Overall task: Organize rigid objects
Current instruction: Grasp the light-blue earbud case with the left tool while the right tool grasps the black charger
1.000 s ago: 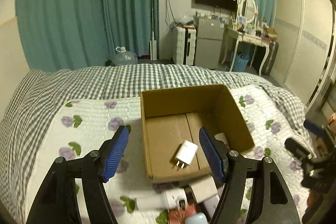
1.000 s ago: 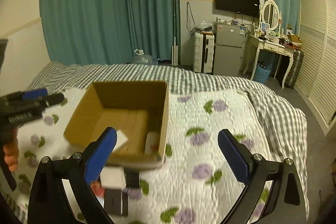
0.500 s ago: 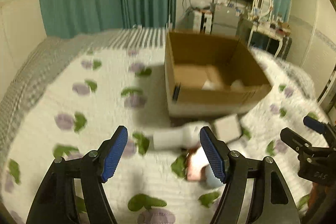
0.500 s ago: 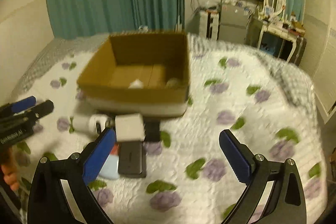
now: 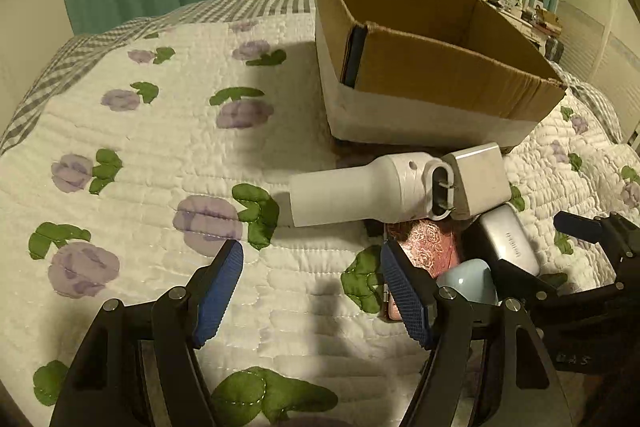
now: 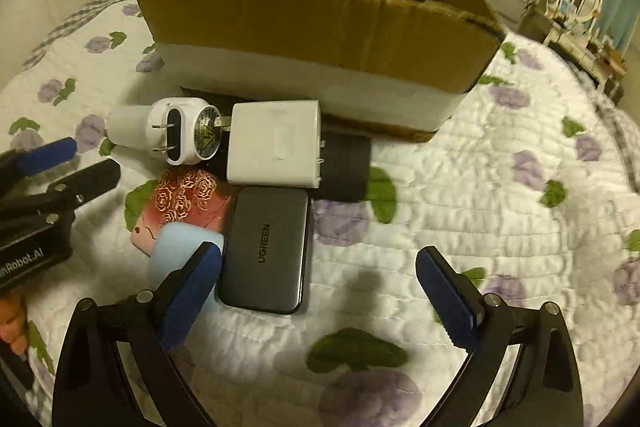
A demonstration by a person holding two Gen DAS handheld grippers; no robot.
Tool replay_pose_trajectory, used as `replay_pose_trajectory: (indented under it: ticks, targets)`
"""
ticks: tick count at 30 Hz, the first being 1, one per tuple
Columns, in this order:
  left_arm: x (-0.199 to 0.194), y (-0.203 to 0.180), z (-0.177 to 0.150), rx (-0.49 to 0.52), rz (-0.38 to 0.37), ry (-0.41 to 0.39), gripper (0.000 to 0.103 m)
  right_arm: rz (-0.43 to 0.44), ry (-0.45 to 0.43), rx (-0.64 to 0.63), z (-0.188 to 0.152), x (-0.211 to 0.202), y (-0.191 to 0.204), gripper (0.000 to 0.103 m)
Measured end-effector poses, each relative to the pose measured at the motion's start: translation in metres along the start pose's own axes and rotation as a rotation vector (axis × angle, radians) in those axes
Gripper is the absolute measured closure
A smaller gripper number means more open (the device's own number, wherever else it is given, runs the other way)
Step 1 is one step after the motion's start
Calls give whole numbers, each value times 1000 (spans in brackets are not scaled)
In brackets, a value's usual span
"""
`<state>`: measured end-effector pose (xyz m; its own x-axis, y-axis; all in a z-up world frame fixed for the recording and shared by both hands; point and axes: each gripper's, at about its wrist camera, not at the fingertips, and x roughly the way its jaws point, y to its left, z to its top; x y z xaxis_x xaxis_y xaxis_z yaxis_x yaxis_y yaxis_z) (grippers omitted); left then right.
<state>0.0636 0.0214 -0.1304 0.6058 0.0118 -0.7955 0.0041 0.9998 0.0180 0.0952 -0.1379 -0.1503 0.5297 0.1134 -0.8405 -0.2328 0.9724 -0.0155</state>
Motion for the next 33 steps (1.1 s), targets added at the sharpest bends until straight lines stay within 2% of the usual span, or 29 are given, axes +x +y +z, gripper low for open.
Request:
replay_pose_trajectory:
  ticks: [6, 8, 13, 16, 20, 25, 29, 33]
  targets:
    - [3, -2, 1, 6, 9, 0, 29, -5, 27, 23, -4, 7, -8, 8]
    - [2, -4, 0, 12, 15, 1, 29, -2, 39, -12, -1, 15, 1, 24]
    - [-3, -5, 0, 19, 24, -1, 29, 73, 56, 13, 6, 29, -2, 39]
    - [-5, -8, -1, 27, 41, 8, 29, 111, 47, -12, 4, 24, 4, 61]
    - [-14, -18, -4, 44, 37, 5, 29, 107, 21, -1, -4, 11, 1, 61]
    - [-21, -46, -9, 84, -28, 23, 29, 83, -40, 92, -7, -17, -27, 61]
    - [-14, -71, -15, 130, -69, 55, 29, 62, -77, 156, -11, -31, -47, 61]
    - [3, -84, -21, 142, -72, 104, 29, 73, -70, 213, -14, -29, -63, 61]
